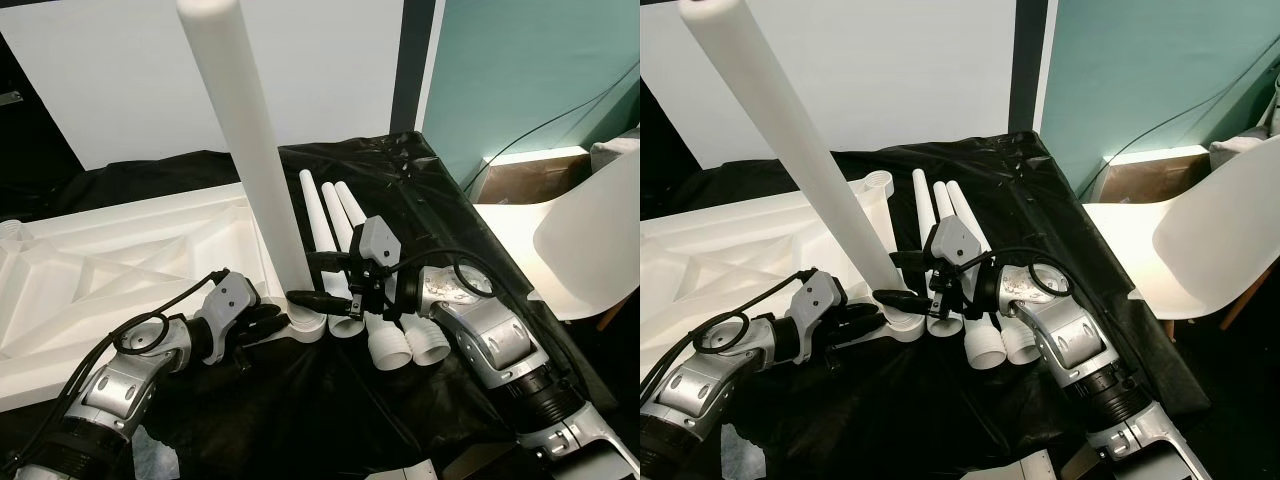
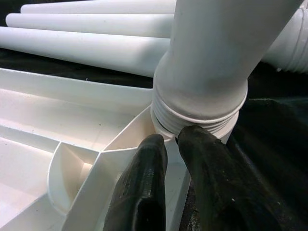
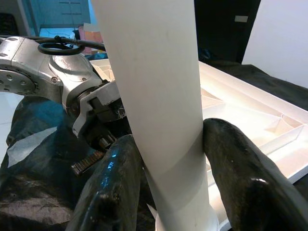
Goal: Building children table
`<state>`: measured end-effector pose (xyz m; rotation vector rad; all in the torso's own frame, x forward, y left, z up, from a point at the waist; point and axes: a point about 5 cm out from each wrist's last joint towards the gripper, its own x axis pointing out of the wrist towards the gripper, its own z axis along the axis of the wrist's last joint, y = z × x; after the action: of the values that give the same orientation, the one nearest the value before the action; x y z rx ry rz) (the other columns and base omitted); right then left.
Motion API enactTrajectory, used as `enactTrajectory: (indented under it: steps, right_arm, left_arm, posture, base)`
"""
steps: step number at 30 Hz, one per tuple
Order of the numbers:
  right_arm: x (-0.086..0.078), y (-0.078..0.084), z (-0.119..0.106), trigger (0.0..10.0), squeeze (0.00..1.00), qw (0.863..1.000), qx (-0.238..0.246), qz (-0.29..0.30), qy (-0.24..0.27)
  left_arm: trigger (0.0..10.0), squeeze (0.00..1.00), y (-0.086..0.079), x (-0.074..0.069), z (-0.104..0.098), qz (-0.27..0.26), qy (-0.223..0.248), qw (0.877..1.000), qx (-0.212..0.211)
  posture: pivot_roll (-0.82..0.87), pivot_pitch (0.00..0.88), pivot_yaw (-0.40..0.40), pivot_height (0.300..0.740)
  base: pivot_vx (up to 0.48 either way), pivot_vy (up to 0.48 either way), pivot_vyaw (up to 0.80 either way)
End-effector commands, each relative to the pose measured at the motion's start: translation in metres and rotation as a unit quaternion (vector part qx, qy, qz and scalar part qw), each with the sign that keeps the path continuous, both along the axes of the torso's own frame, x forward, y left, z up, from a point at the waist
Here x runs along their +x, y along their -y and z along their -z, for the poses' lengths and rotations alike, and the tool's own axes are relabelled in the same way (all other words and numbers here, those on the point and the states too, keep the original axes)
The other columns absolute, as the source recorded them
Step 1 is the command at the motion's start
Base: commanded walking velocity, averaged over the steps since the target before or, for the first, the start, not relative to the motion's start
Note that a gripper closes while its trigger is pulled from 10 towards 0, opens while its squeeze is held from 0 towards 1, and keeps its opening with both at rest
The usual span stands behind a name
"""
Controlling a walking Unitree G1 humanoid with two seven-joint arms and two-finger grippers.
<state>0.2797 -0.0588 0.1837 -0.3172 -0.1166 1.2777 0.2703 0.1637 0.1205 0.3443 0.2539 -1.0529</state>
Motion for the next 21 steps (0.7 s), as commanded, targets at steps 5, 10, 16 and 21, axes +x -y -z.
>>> enactTrajectory:
  steps: [5,10,16,21]
  right_arm:
    - [0.002,0.010,0.031,10.0,0.00,0.991,-0.045,0.050,-0.116]
    - [0.007,0.006,0.025,10.0,0.00,0.986,-0.004,0.068,-0.151]
    - [0.010,0.005,0.021,10.0,0.00,0.986,0.014,0.074,-0.151]
    - [0.014,0.008,0.015,10.0,0.00,0.987,0.019,0.081,-0.138]
  left_arm:
    - [10.0,0.00,-0.002,-0.002,0.001,0.012,-0.008,1.000,0.005]
    - [10.0,0.00,-0.001,-0.014,0.001,0.057,-0.043,0.997,0.004]
    - [10.0,0.00,-0.001,-0.021,0.008,0.083,-0.067,0.994,0.028]
    - [10.0,0.00,-0.004,-0.020,0.023,0.082,-0.082,0.989,0.087]
  posture:
    - [0.03,0.000,0.039,0.740]
    - [0.03,0.000,0.044,0.740]
    - [0.04,0.000,0.045,0.740]
    - [0.04,0.000,0.041,0.740]
  base:
    - [0.000,0.000,0.00]
    - [0.000,0.000,0.00]
    - [0.000,0.000,0.00]
    - [0.000,0.000,0.00]
